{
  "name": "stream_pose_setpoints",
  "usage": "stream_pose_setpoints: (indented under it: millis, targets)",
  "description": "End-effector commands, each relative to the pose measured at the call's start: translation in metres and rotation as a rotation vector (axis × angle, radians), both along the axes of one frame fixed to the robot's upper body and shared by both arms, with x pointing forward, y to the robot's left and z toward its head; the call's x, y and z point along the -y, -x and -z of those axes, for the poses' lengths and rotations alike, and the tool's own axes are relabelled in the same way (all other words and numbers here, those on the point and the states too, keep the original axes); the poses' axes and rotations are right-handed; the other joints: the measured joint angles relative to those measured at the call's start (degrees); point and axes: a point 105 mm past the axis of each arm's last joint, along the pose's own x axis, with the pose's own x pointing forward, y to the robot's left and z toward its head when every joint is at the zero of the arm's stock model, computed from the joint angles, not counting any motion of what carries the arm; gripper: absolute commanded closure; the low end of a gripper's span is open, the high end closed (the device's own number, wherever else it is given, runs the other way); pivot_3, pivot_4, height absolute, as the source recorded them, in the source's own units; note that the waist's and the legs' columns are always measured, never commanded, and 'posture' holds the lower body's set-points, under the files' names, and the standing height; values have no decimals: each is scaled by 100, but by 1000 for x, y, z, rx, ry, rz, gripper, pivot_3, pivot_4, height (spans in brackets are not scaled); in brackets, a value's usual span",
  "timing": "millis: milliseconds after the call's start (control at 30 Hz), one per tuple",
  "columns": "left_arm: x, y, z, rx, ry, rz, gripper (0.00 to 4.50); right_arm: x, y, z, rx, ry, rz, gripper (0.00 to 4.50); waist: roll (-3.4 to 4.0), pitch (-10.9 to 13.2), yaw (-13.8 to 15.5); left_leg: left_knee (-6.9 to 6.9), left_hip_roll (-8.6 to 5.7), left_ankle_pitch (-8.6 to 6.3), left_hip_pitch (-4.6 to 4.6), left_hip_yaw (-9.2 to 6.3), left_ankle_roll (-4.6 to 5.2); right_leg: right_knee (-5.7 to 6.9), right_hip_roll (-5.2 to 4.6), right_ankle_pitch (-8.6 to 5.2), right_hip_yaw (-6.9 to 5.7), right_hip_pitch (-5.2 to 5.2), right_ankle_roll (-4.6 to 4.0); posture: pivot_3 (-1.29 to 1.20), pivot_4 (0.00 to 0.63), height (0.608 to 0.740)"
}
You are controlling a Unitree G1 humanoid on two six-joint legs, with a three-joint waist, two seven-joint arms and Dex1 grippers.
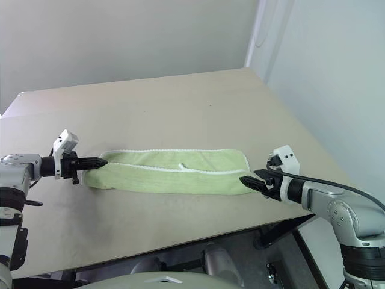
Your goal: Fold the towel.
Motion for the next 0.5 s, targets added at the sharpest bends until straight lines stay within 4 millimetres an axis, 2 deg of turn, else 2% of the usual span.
stream_pose_setpoints:
  millis: [33, 133, 200, 267, 500]
  targets:
    - [-4, -1, -13, 44, -10, -1, 4473, -3, -4, -5, 28, 7, -18, 947, 0, 0, -4, 0, 0, 0, 0, 0, 0, 0, 0, 0, 0, 0, 0, 0, 0, 740]
    - [-4, -1, -13, 45, -8, -4, 4473, -7, -5, -4, 35, 9, -31, 947, 0, 0, -1, 0, 0, 0, 0, 0, 0, 0, 0, 0, 0, 0, 0, 0, 0, 740]
    - [-4, -2, -13, 49, -7, -9, 4500, -8, -5, -6, 50, 15, -39, 1369, 0, 0, 1, 0, 0, 0, 0, 0, 0, 0, 0, 0, 0, -1, 0, 0, 0, 740]
    - [-3, -2, -13, 51, -4, -11, 4500, -8, -5, -6, 62, 27, -49, 1906, 0, 0, 0, 0, 0, 0, 0, 0, 0, 0, 0, 0, 0, 0, 0, 0, 0, 740]
    - [-2, -4, -14, 59, 0, -19, 4500, -8, -7, -17, 136, 22, -56, 4479, 0, 0, -2, 0, 0, 0, 0, 0, 0, 0, 0, 0, 0, -1, 0, 0, 0, 740]
